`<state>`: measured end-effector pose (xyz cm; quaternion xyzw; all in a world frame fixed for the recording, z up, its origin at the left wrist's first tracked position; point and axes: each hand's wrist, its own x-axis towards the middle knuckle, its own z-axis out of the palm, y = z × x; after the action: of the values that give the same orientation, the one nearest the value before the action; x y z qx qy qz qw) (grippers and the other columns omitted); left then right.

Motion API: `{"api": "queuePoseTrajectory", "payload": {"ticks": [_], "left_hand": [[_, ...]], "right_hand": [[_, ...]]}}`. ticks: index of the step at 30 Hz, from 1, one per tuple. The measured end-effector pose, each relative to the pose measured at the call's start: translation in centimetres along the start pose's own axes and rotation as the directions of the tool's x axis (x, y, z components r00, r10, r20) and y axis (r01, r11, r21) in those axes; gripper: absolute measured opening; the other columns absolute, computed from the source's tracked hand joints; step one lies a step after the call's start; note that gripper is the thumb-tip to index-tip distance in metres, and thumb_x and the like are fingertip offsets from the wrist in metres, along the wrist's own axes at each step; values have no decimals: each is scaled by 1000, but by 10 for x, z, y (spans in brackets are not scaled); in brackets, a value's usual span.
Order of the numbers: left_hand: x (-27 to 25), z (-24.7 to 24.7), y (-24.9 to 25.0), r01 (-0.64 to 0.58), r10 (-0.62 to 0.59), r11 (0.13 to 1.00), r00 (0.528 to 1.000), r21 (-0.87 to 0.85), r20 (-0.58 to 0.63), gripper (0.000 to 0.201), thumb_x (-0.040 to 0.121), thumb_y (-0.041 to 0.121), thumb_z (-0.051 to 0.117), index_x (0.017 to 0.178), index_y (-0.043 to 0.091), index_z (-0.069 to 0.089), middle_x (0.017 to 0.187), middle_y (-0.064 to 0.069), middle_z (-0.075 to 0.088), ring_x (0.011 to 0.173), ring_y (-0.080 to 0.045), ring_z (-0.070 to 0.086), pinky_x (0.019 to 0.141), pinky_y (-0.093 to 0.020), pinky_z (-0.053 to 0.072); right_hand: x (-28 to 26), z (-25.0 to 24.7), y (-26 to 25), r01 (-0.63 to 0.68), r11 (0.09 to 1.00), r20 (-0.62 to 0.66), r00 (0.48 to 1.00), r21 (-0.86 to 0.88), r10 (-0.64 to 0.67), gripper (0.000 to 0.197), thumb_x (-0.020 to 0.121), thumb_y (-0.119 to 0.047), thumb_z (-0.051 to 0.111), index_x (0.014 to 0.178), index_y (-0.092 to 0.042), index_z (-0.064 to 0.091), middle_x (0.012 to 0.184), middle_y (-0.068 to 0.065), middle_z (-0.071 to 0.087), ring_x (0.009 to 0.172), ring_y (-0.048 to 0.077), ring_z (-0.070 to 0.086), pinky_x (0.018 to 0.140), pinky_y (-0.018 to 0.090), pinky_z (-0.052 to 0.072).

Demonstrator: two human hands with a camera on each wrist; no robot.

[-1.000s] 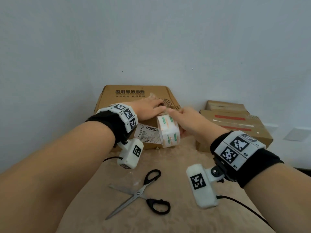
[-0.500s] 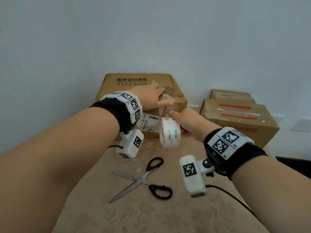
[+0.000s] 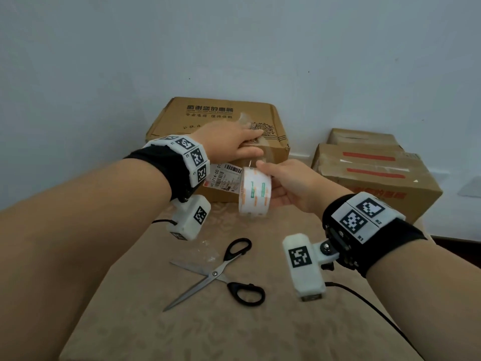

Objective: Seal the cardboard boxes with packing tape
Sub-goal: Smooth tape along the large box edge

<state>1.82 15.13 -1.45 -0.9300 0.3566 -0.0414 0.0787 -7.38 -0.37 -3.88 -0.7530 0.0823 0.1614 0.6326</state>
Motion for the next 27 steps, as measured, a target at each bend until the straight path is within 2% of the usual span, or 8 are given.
{"api": "queuePoseTrajectory", "payload": {"ticks": [4, 9, 13, 16, 19, 22, 24, 27], "left_hand": [[4, 6, 0, 63, -62, 998, 997, -10, 39, 80, 82, 75, 26, 150, 33, 17, 150, -8, 33, 130, -30, 41, 98, -47, 43], [5, -4, 7, 195, -195, 981, 978, -1, 76, 79, 80, 78, 37, 146, 38, 19, 151, -3, 33, 132, -34, 31, 106, -49, 24], [1, -14, 16, 229, -233, 971, 970, 66, 70, 80, 79, 80, 34, 143, 33, 25, 150, -1, 36, 133, -33, 33, 108, -53, 21], [-14, -21, 22, 236, -239, 969, 970, 72, 38, 72, 86, 72, 32, 145, 30, 29, 151, -4, 34, 139, -32, 26, 111, -54, 17], [-42, -26, 30, 208, -210, 977, 975, -39, -65, 56, 93, 60, 34, 137, 25, 44, 145, -6, 41, 136, -29, 30, 109, -49, 23], [-74, -27, 39, 209, -231, 964, 964, -164, -130, 44, 96, 49, 39, 131, 24, 50, 145, -3, 40, 135, -25, 28, 109, -47, 22], [-94, -19, 44, 223, -266, 944, 950, -244, -161, 40, 97, 46, 42, 128, 23, 52, 143, -1, 41, 134, -23, 29, 108, -45, 24], [-119, 0, 51, 260, -328, 885, 937, -385, -120, 36, 96, 42, 45, 125, 22, 54, 134, -3, 47, 126, -24, 36, 103, -42, 31]], "right_hand": [[2, 0, 0, 2, 1000, -8, 1000, -30, -2, 40, 96, -37, 55, 109, 0, 64, 95, 17, 71, 74, 22, 69, 58, 28, 58], [-8, 4, 4, 55, 983, -23, 998, -176, -60, 51, 100, -46, 41, 104, -1, 64, 74, 9, 67, 56, 15, 64, 49, 23, 55], [-14, 3, 9, 99, 963, -49, 992, -252, -115, 68, 99, -56, 28, 105, 0, 65, 86, 16, 71, 67, 23, 69, 58, 30, 58], [-22, 3, 15, 137, 925, -57, 984, -353, -168, 77, 96, -62, 19, 98, -2, 67, 85, 17, 71, 69, 25, 68, 62, 35, 59], [-34, 6, 27, 166, 885, -5, 982, -435, -187, 78, 96, -60, 17, 98, 1, 66, 85, 17, 69, 73, 25, 65, 67, 38, 58], [-43, 10, 42, 256, 794, 135, 966, -550, -219, 54, 99, -50, 34, 126, -6, 50, 104, 10, 67, 88, 19, 63, 81, 37, 56], [-46, 18, 55, 306, 757, 156, 951, -577, -266, 57, 94, -42, 55, 136, -9, 34, 117, 4, 61, 99, 14, 60, 86, 29, 51], [-45, 31, 77, 244, 823, -58, 947, -512, -317, 56, 85, -35, 70, 120, -11, 32, 94, -3, 55, 83, 9, 55, 72, 22, 46]]}}
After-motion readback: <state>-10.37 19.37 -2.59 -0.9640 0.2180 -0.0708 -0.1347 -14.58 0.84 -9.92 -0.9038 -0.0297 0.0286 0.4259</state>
